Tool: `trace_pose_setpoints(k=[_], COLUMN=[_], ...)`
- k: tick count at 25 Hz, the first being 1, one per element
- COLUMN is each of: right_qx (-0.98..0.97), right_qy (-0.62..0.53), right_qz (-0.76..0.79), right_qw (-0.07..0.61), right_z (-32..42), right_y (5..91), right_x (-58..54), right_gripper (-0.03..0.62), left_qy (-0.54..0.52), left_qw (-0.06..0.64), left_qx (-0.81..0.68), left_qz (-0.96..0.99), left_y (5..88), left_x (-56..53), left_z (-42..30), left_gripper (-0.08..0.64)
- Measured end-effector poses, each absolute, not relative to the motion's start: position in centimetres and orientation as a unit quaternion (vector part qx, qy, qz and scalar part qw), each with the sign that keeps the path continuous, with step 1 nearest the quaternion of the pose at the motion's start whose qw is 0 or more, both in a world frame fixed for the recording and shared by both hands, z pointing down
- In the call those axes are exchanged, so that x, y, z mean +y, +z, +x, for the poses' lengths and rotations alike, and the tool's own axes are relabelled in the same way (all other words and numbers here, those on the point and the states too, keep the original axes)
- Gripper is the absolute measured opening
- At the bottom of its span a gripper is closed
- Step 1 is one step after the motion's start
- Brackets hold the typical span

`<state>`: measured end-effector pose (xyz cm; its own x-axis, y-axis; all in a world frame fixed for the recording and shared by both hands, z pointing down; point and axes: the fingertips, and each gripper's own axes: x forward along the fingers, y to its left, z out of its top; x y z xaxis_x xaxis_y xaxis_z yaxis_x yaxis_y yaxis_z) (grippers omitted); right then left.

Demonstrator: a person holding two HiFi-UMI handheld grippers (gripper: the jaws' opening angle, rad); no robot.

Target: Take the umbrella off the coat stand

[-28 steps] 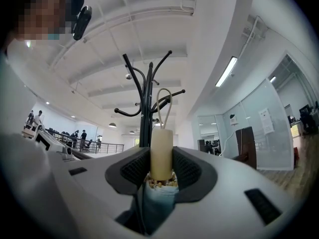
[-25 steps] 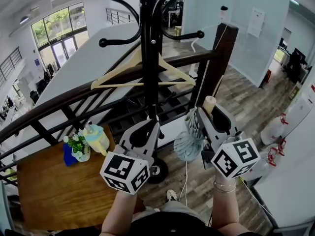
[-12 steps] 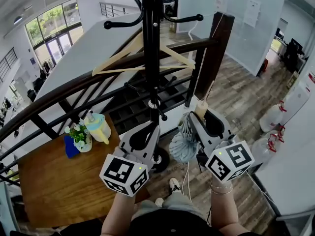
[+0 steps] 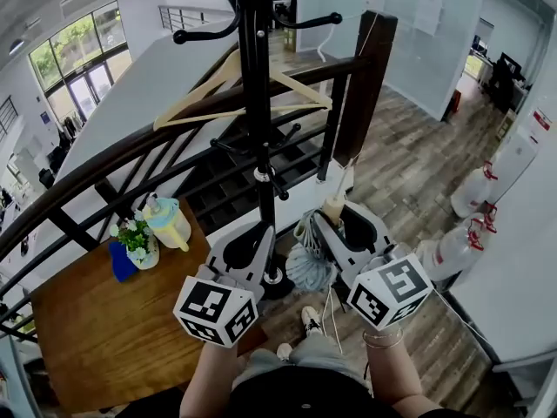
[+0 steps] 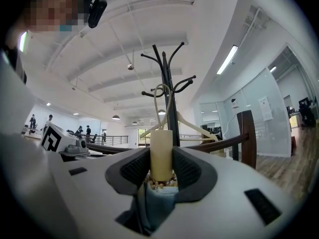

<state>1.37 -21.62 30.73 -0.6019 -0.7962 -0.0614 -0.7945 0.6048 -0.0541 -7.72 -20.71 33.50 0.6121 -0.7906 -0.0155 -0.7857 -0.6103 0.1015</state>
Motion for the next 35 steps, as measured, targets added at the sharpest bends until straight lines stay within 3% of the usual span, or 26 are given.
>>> trace_pose_setpoints(k=[35], right_qx=[0.902], right_qy=[-0.033], right_qz=[-0.429], right_qw=[0.025], right_z=[-0.8], right_y=[33.3], right_x=[-20.0], right_gripper=[0.158], left_qy=[-0.017], left_qw=[0.073], left_qx=[-0.430], left_qz=[0.900], left_y=[35.3], left_x=[-20.8], left_z=[-7.9], left_gripper=[0.026])
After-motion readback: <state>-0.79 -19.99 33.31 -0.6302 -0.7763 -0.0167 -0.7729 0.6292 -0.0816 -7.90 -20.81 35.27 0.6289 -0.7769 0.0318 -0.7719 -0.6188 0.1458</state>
